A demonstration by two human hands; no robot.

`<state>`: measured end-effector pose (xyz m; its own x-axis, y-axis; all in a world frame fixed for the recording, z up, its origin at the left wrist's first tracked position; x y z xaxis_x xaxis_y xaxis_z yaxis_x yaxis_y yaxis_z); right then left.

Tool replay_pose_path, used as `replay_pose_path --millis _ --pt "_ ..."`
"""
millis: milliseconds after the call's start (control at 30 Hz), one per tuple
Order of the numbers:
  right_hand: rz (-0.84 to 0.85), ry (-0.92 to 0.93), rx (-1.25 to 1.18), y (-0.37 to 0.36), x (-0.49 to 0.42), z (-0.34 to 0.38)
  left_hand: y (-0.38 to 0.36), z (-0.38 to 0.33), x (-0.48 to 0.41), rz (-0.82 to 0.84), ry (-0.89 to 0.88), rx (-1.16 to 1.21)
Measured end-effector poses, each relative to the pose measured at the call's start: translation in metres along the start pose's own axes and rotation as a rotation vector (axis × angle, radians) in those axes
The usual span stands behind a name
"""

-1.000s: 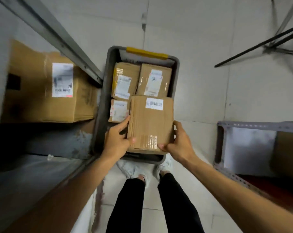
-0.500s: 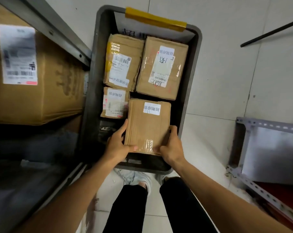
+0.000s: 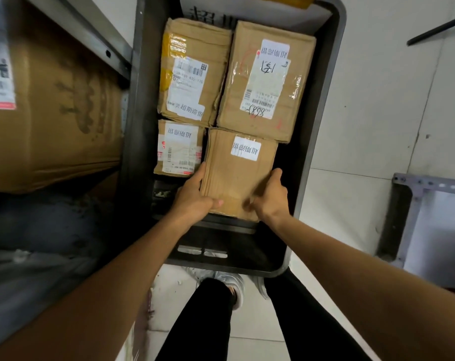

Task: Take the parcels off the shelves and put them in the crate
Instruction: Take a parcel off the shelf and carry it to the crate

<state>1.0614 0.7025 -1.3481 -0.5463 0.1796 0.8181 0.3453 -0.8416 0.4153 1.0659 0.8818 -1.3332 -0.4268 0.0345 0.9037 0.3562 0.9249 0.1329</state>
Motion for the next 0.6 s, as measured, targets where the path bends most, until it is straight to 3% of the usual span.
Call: replay_pose_path --millis 200,367,600 --pt "0.204 -0.093 0.203 0.022 0.006 0.028 0.003 -0.042 0.016 0.022 -0.032 -0.247" --pt "0.256 0.065 0.335 0.058 0.037 0.095 0.009 -0.111 0.057 -0.017 -0.085 -0.491" --pt "0.330 0.376 0.725 0.132 0.132 0.226 0.048 -0.226 0.167 -0.108 -0.174 -0.791"
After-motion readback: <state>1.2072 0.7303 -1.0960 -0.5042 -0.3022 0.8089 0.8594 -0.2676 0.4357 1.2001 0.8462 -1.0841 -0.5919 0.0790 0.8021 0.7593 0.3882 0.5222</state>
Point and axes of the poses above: each hand's wrist, its own x-axis away from the middle knuckle, its own y-axis out of the back of the hand, z = x × y, the point moved 4 cm from there along -x, towards the middle knuckle, and after that the axes turned 1 degree about y, right-handed, at the moved point
